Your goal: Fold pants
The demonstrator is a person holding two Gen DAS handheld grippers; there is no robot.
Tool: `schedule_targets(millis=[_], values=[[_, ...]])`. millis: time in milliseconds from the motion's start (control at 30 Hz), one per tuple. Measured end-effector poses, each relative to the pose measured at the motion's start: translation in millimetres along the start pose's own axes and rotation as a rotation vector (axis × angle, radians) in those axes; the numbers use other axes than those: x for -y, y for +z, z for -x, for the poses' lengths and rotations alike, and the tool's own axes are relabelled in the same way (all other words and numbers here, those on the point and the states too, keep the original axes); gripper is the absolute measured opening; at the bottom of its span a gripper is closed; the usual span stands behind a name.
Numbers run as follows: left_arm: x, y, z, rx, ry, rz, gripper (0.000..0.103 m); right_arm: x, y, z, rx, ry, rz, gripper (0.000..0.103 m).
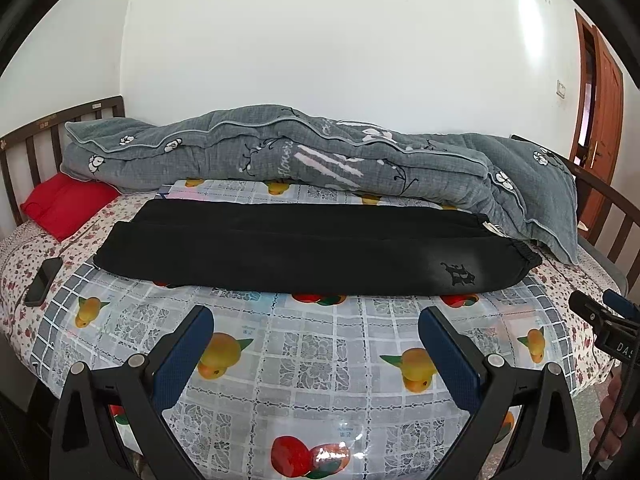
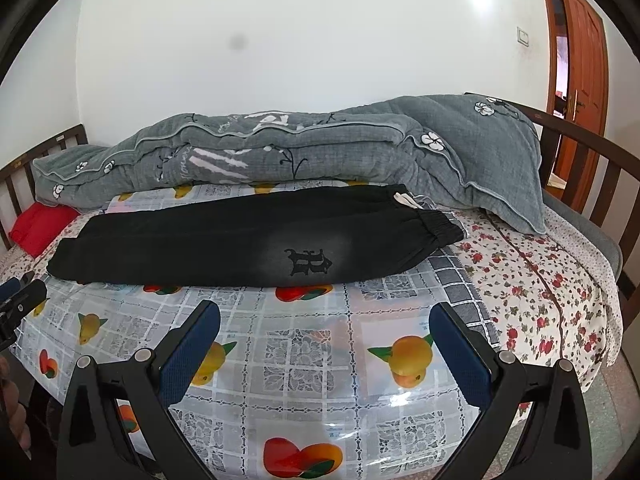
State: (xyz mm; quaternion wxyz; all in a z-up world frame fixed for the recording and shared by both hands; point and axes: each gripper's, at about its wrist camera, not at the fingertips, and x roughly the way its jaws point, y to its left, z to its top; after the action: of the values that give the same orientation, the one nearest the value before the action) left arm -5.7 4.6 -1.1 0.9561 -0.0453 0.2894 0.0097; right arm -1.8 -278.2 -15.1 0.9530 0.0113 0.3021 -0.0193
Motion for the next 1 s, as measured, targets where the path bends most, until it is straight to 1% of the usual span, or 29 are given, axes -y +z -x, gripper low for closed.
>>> schedule_targets(millis=[1000], values=[[-0.1, 1.7, 2.4, -0.002, -0.017, 0.005, 0.103, -3.7, 1.0, 6.4, 0.007, 0.009, -0.006, 0.102]])
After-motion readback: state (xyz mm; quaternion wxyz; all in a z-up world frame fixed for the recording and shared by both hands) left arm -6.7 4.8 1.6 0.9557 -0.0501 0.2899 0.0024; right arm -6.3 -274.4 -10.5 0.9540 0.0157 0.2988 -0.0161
